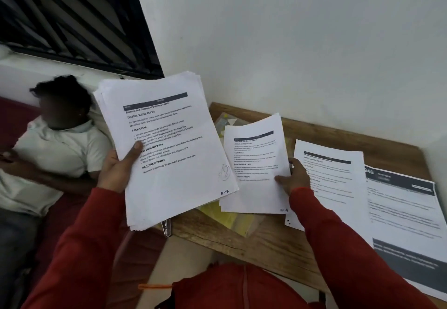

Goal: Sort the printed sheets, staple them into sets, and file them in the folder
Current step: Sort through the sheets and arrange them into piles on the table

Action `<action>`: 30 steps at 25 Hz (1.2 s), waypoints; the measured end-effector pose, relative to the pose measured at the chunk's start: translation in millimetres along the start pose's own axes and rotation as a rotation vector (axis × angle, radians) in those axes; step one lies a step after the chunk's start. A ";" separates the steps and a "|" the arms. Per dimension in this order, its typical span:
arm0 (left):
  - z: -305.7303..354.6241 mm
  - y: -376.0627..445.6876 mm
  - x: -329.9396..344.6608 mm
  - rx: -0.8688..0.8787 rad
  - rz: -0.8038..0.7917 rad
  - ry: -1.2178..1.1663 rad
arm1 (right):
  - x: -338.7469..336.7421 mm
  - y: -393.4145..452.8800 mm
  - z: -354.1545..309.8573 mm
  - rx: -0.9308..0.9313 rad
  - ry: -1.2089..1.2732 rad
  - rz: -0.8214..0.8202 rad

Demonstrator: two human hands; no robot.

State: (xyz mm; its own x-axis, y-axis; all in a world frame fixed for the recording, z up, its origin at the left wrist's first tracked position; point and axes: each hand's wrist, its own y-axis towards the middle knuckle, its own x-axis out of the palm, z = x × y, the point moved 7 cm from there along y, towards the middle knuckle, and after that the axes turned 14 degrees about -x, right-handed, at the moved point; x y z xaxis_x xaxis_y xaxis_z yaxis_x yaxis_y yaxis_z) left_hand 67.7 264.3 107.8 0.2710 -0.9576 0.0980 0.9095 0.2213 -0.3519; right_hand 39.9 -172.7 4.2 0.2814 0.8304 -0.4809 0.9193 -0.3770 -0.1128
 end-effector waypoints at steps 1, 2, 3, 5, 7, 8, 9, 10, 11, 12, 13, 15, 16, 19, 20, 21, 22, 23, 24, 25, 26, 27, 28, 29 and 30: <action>0.2 -3.9 6.9 0.006 -0.019 -0.008 | 6.6 -1.5 0.9 -0.002 -0.018 -0.027; -1.1 -6.8 15.5 0.008 -0.044 -0.009 | 10.3 -2.9 0.5 -0.019 -0.049 -0.044; -2.7 -10.1 25.6 0.006 -0.069 -0.006 | 9.9 -4.3 -1.8 -0.050 -0.105 -0.048; -8.2 -14.8 46.0 -0.013 -0.118 -0.006 | -4.0 -7.5 -16.9 -0.177 -0.203 0.027; -16.6 -16.4 67.3 -0.034 -0.169 -0.012 | -27.9 -17.8 -39.9 -0.271 -0.142 0.139; -21.1 -16.9 80.1 -0.046 -0.202 -0.008 | -37.7 -24.3 -51.6 -0.254 0.011 0.125; -25.2 -17.6 91.7 -0.056 -0.229 -0.001 | -40.1 -31.3 -64.2 -0.213 0.218 0.040; -29.2 -18.5 103.2 -0.063 -0.253 0.005 | -37.8 -38.1 -75.6 -0.162 0.412 -0.080; -33.9 -19.2 116.1 -0.070 -0.278 0.015 | -38.5 -44.1 -83.4 -0.129 0.507 -0.166; -38.1 -19.2 128.1 -0.077 -0.300 0.032 | -41.7 -47.8 -87.2 -0.124 0.517 -0.194; -41.0 -19.7 139.1 -0.081 -0.318 0.049 | -46.3 -48.7 -85.0 -0.123 0.513 -0.167; -46.7 -18.4 151.8 -0.083 -0.333 0.064 | -58.5 -50.5 -69.6 -0.069 0.525 -0.036; -48.5 -17.6 154.3 -0.080 -0.337 0.065 | -61.5 -50.8 -59.7 -0.044 0.533 0.007; -53.2 -20.3 151.0 -0.088 -0.316 0.061 | -52.3 -52.8 -55.7 -0.079 0.523 -0.068; -53.0 -21.8 147.9 -0.089 -0.302 0.052 | -46.1 -51.8 -60.2 -0.111 0.520 -0.079; -53.0 -22.7 145.5 -0.093 -0.299 0.039 | -42.8 -49.7 -65.6 -0.143 0.504 -0.053; -54.1 -23.7 144.1 -0.109 -0.302 0.025 | -42.8 -46.9 -69.4 -0.168 0.484 -0.006; -53.6 -24.4 140.1 -0.117 -0.310 0.010 | -40.7 -42.6 -71.2 -0.185 0.459 0.028; -52.9 -23.3 134.1 -0.123 -0.317 0.001 | -37.3 -39.0 -72.9 -0.191 0.434 0.036; -52.5 -21.6 127.8 -0.128 -0.316 -0.004 | -33.6 -36.3 -75.2 -0.201 0.417 0.019; -52.1 -20.0 121.5 -0.126 -0.305 -0.008 | -29.0 -33.2 -76.3 -0.208 0.415 -0.014; -51.7 -18.5 114.6 -0.117 -0.285 -0.003 | -24.4 -31.5 -78.5 -0.209 0.420 -0.050; -50.2 -17.1 107.6 -0.106 -0.255 0.005 | -19.1 -31.0 -81.7 -0.202 0.436 -0.089; -48.0 -15.9 101.7 -0.099 -0.219 0.017 | -14.1 -30.8 -85.9 -0.187 0.472 -0.137; -45.9 -14.2 95.9 -0.091 -0.189 0.036 | -8.3 -29.3 -86.0 -0.151 0.510 -0.180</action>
State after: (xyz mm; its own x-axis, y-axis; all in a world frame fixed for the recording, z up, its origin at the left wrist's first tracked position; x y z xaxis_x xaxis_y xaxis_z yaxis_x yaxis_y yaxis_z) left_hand 66.2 160.8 79.5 0.0860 -0.9867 0.1377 0.9106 0.0217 -0.4127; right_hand 34.3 -133.3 86.2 0.1794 0.9836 0.0201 0.9837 -0.1792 -0.0107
